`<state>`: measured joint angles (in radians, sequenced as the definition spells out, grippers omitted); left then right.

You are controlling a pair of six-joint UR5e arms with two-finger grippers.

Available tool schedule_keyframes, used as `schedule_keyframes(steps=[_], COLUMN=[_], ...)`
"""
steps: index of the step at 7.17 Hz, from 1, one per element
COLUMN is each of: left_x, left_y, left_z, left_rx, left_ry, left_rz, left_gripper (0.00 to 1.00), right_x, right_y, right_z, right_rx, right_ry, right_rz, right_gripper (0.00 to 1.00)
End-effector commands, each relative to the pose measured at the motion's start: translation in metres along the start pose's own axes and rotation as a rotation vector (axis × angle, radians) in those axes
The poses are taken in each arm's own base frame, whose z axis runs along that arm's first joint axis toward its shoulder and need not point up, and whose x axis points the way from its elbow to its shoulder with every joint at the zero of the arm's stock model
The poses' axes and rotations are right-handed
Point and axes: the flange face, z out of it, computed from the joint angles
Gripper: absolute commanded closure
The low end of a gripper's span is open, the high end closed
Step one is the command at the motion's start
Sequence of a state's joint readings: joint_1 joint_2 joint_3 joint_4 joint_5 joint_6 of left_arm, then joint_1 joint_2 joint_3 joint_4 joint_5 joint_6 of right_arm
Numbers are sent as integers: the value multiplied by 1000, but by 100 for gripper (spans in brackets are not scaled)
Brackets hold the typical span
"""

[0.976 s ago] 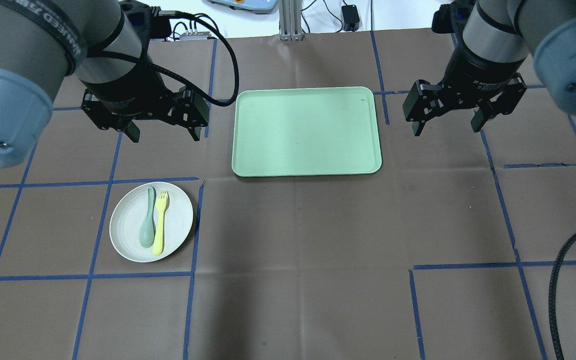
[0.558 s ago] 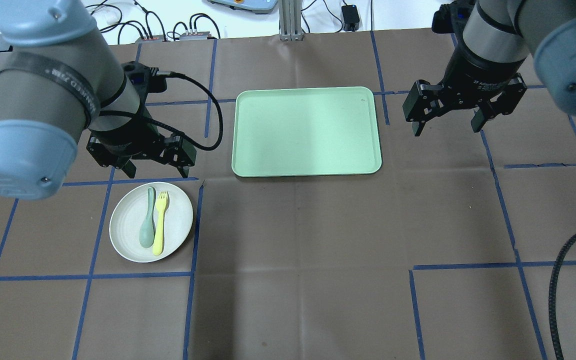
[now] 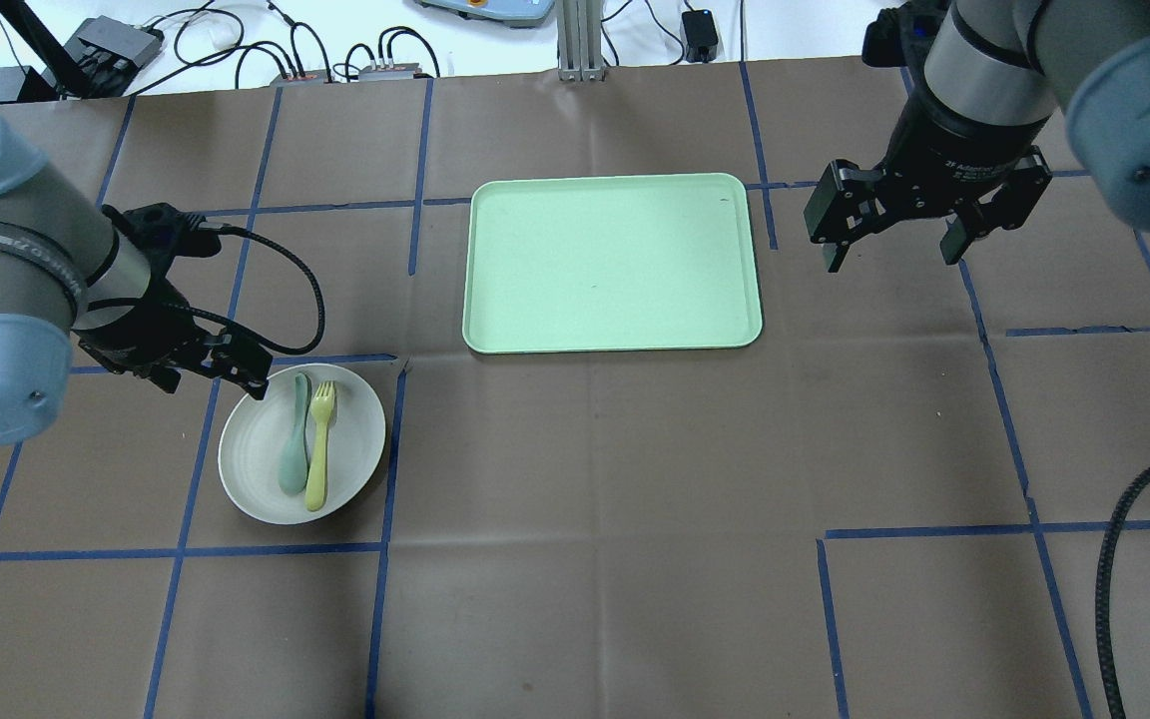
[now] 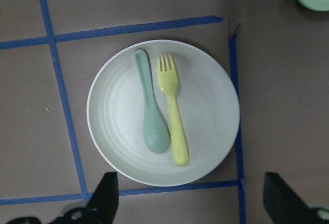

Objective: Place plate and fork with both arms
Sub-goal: 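Lower the left gripper toward the rim of the white plate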

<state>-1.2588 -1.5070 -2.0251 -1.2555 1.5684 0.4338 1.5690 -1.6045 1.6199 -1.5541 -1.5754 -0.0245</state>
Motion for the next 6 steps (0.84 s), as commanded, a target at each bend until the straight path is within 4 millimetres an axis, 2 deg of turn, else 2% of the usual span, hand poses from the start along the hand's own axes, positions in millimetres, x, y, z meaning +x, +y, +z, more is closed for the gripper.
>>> schedule_keyframes(steps=[1,2,3,5,6], left_x=[-48,-72,-88,-110,-117], left_y=[6,8,10,2,2], left_z=[51,70,87,121,130], left_rx=[18,22,-4,1,-11], left_ry=[132,147,172,269,282], left_rz=[-29,-52,-68,-121,-135], left_gripper=[0,0,0,1,6], right_x=[0,0,0,0,0], right_y=[0,0,0,0,0], right_z=[0,0,0,0,0], right_rx=[0,0,0,0,0], right_ry=[0,0,0,-2,-2], right_rz=[0,0,0,3,1], right_gripper=[0,0,0,0,0])
